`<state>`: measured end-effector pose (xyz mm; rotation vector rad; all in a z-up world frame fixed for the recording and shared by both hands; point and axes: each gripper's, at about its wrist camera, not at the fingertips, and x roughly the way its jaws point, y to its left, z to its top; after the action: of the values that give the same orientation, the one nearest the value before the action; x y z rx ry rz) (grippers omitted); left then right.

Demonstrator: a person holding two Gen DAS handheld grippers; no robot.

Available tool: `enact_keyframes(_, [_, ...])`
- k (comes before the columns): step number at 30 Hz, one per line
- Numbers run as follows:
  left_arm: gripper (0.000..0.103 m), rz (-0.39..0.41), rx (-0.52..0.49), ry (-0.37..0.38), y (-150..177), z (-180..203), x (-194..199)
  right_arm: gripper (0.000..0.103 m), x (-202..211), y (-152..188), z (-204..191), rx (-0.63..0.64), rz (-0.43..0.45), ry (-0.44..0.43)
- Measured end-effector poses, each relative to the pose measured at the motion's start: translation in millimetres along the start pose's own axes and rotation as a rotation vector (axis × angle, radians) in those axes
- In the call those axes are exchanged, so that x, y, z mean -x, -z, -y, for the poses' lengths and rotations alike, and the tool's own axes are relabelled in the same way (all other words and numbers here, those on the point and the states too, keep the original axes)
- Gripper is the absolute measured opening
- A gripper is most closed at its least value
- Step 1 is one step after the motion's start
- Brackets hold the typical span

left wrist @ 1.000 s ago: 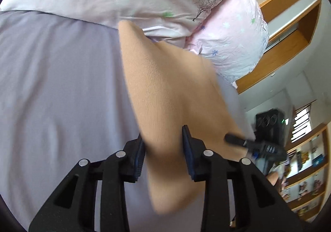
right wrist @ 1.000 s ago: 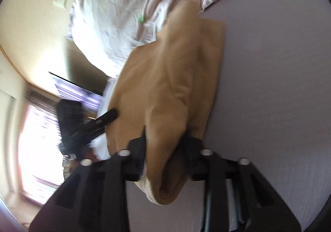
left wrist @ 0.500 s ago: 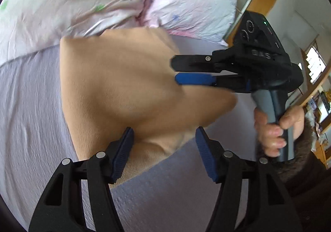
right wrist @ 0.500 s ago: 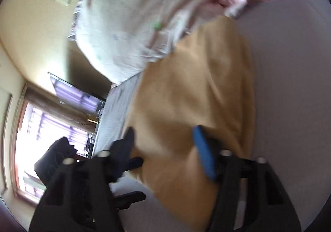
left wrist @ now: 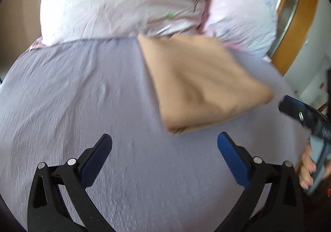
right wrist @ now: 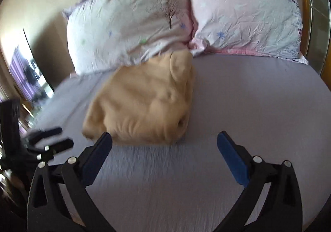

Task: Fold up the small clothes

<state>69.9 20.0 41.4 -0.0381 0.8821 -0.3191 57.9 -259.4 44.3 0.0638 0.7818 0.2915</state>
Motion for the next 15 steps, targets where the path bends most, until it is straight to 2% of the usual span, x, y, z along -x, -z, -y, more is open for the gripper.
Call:
enact_keyframes(5, [0.102, -0.066, -0.018, -0.057, 6.1, 6.6, -16.3, 0.101, -24.0, 23.9, -15.6, 0.048, -0.084, 0.066])
enact_keyframes(7, [0.102, -0.086, -0.037, -0.087, 9.4, 10.9, -21.5, 0.101, -27.6, 25.9, -18.0, 0.048, -0.097, 0.067])
enact_keyframes(13, [0.102, -0.096, -0.088, -0.16, 17.4, 15.6, -27.9, 0.101, -45.9, 25.0, -19.2, 0.035, -0.139, 0.123])
enact_keyframes(15, [0.102, -0.092, -0.086, -0.162, 16.2, 15.6, -28.0, 0.101, -51.6, 25.7, -18.7, 0.032, -0.152, 0.138])
